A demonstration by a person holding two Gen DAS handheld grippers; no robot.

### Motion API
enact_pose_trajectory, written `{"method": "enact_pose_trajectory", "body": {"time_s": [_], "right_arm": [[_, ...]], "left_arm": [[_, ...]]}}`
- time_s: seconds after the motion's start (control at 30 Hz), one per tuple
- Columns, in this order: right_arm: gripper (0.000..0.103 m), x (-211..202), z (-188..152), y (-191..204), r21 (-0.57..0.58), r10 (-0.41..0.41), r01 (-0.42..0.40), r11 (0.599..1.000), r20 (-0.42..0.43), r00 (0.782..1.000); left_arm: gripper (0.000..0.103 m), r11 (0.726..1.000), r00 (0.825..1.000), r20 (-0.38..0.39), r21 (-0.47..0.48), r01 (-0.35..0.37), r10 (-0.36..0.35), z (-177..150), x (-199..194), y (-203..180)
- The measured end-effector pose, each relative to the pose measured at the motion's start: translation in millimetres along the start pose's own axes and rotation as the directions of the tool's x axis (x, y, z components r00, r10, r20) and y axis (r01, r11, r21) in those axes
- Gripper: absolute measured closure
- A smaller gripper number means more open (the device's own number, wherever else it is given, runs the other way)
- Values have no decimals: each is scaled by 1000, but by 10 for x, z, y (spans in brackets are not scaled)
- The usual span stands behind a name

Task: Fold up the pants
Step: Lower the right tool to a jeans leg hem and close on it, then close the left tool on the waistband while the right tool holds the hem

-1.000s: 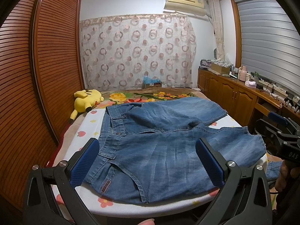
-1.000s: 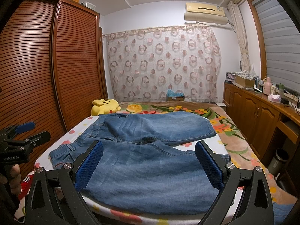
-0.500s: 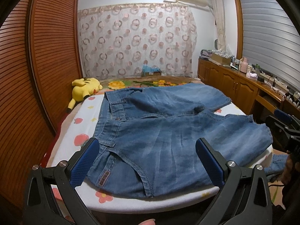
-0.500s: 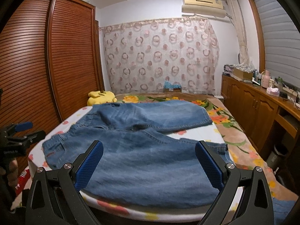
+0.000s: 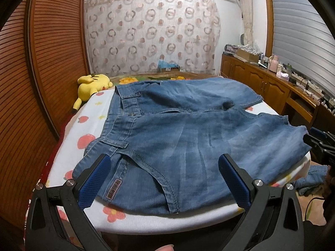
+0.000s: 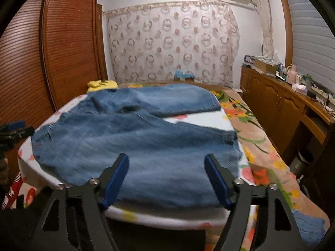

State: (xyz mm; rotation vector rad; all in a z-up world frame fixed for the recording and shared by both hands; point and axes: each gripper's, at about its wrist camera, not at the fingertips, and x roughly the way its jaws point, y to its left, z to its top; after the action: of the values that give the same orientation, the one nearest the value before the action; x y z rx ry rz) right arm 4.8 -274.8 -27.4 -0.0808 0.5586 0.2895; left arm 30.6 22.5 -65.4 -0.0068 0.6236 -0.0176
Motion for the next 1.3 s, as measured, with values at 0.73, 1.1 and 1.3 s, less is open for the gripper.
{"method": "enact_pose_trajectory", "body": {"time_s": [0.73, 1.1, 1.3], "right_arm": [[47, -160, 260, 180, 6, -22, 23, 1000, -161, 987], [89, -269, 451, 249, -27, 47, -51, 998, -128, 991], [91, -412, 495, 231, -27, 64, -66, 997, -58, 996]], "left_arm": [[0, 1000, 998, -61, -11, 9, -10, -153, 212, 67], [0, 998, 997, -76, -58, -34, 30, -233, 292, 512], [2, 994, 994, -90, -86, -64, 56, -269, 345, 778]]}}
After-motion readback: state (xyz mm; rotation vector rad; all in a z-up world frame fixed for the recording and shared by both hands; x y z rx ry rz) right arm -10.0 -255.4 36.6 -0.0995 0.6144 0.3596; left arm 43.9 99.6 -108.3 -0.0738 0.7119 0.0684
